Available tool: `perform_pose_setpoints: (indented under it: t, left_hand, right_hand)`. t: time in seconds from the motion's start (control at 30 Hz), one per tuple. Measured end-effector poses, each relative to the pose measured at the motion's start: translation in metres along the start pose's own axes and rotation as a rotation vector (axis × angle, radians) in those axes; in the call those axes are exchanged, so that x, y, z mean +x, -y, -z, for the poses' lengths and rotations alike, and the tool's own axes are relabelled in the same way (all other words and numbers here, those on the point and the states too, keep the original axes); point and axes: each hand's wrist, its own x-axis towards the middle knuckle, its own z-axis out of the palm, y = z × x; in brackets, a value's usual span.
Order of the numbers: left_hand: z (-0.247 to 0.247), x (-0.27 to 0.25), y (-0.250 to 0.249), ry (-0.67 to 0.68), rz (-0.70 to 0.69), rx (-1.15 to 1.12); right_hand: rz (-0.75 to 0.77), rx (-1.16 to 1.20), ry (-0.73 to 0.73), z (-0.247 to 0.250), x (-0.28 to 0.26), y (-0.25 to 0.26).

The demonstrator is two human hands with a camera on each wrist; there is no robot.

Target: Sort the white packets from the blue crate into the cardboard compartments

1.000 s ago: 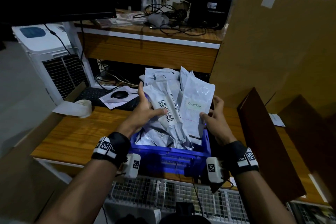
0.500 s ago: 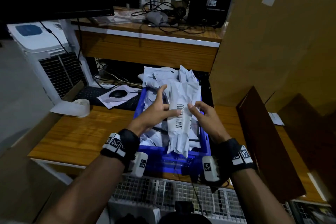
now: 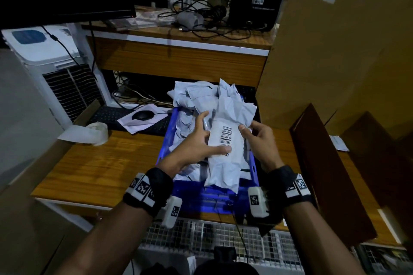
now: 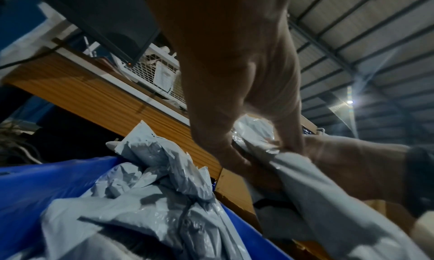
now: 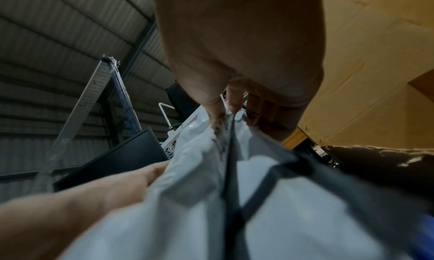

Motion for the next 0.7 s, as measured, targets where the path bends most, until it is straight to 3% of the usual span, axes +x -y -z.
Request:
perform_pose_setpoints:
  t: [0.1, 0.3, 0.37, 0.47, 0.57, 0.7]
  left_hand:
    - [-0.008, -0.007, 0.007, 0.074, -0.034, 0.120]
    - [0.006, -0.015, 0.012, 0.221, 0.048, 0.042]
    - [0.008, -0.016, 0.012, 0.213, 0.060, 0.058]
    - [0.014, -0.015, 0.012, 0.107, 0.037, 0.059]
    - [0.019, -0.012, 0.007, -0.134, -0.029, 0.070]
    - [0.012, -0.016, -0.012, -0.418, -0.283, 0.331]
  right_hand:
    - [-0.011, -0.043, -0.032, 0.002, 0.006, -0.010]
    - [-0.156, 0.071, -0.104, 0.013, 0.017, -0.035]
    - [-0.161, 0.080, -0.111, 0.015, 0.019, -0.036]
    - [-0.198, 0.037, -0.108, 0.015, 0.014, -0.021]
    - [-0.197, -0.138, -0.184, 0.019, 0.008, -0.004]
    - [-0.166, -0.228, -0.224, 0.017, 0.000, 0.005]
